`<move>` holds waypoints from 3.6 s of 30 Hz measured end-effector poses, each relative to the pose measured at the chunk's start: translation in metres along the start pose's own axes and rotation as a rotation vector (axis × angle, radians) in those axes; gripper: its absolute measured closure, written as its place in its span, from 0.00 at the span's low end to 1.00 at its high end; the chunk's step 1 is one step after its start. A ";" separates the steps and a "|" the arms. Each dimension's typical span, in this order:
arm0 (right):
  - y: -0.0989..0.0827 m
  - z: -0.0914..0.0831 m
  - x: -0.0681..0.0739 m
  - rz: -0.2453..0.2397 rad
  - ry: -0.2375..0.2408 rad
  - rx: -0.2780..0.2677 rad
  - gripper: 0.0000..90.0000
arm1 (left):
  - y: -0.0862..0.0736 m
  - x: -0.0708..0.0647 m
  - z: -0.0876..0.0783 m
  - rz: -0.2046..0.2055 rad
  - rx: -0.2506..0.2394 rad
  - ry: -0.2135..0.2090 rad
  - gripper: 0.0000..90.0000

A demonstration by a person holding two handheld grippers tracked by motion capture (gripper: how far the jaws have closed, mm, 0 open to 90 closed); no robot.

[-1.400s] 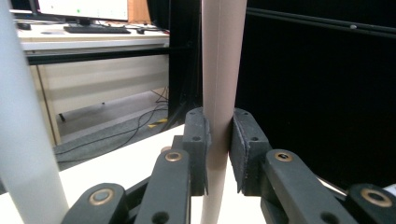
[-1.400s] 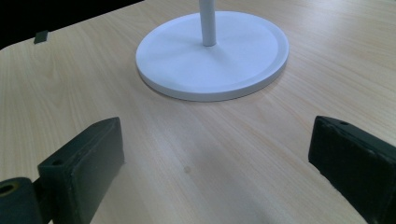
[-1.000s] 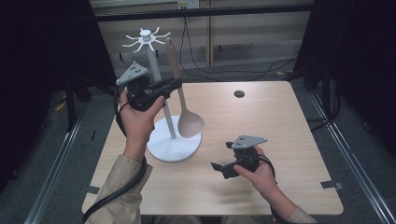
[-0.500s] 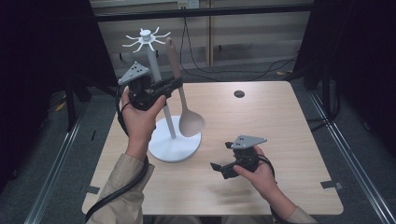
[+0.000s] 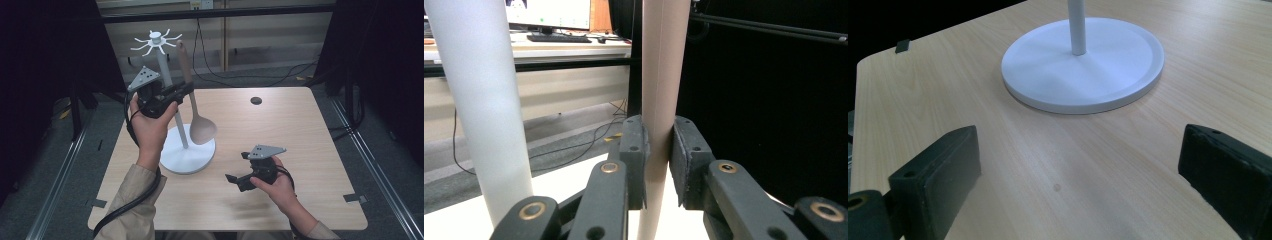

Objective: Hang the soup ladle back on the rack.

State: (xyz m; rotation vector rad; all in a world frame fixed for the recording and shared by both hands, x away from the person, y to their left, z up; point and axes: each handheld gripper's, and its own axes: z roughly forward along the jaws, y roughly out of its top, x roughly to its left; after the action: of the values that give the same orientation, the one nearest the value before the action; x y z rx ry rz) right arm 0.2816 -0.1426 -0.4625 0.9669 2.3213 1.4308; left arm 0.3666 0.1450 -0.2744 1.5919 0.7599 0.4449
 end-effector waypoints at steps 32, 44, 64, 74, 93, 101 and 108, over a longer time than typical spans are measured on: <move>-0.001 0.002 0.001 -0.002 0.007 0.006 0.04 | -0.003 -0.005 0.008 -0.018 -0.037 0.059 0.86; -0.001 0.002 0.002 0.000 0.009 0.006 0.04 | -0.006 -0.004 0.003 -0.019 -0.051 0.057 0.86; -0.001 0.004 0.004 -0.003 0.022 0.006 0.04 | -0.008 0.001 0.002 -0.034 -0.060 0.075 0.86; -0.001 0.005 0.003 -0.007 0.023 0.009 0.04 | -0.010 0.005 0.003 -0.030 -0.055 0.110 0.86; -0.001 0.007 0.005 -0.007 0.025 0.019 0.04 | -0.012 0.013 -0.008 0.009 -0.055 0.129 0.82; -0.001 0.008 0.006 -0.009 0.030 0.020 0.04 | -0.015 0.013 -0.012 -0.008 -0.071 0.117 0.62; -0.001 0.009 0.006 -0.008 0.028 0.023 0.04 | -0.020 0.009 -0.016 0.004 -0.062 0.104 0.37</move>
State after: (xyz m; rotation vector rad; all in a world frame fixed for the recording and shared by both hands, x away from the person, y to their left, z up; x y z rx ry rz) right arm 0.2813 -0.1329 -0.4664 0.9483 2.3645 1.4265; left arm 0.3574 0.1636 -0.2924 1.5224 0.8139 0.5525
